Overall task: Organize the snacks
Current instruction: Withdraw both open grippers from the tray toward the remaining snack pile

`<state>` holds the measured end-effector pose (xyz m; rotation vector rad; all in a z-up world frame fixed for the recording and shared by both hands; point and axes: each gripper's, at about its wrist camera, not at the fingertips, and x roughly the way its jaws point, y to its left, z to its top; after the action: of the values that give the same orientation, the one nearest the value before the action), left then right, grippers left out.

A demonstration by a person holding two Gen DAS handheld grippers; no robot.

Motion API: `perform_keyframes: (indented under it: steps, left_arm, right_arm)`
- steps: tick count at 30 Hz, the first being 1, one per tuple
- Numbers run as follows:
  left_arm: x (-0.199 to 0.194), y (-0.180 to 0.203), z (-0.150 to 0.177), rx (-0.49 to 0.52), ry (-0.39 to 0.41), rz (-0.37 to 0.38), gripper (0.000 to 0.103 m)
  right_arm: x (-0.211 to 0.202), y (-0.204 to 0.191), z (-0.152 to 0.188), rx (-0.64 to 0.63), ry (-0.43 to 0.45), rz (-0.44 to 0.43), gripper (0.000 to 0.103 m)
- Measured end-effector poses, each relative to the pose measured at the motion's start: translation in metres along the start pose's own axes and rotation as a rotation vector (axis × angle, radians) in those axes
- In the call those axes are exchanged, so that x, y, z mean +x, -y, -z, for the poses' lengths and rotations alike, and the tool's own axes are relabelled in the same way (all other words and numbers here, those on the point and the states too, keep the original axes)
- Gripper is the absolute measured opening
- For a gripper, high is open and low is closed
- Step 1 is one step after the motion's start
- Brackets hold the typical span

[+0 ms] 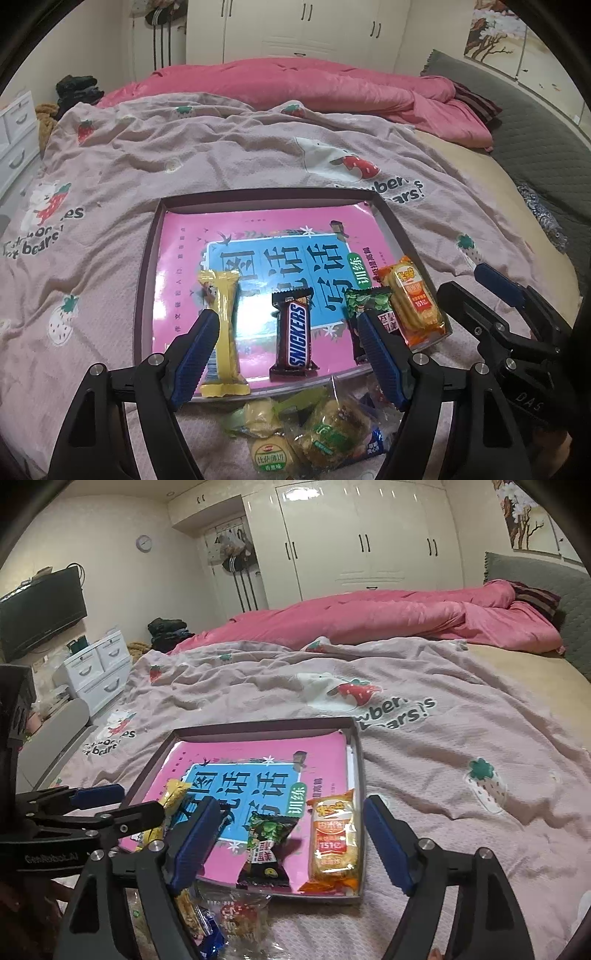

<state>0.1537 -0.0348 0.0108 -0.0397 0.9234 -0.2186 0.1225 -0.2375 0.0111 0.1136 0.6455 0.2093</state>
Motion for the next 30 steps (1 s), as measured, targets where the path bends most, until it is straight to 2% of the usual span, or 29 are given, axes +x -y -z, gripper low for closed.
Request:
perform_keyframes:
  steps: [12,30]
  left_arm:
    - [-0.022,-0.012,0.007,-0.007,0.013,0.003,0.079]
    - [-0.04,-0.024,0.02,-0.015,0.016,0.013,0.079]
  right_arm:
    - [-0.014,0.01,0.007,0.024,-0.001,0.032,0.083]
    - [-0.028,-0.015,0.026,-0.029,-0.01,0.025,0.085]
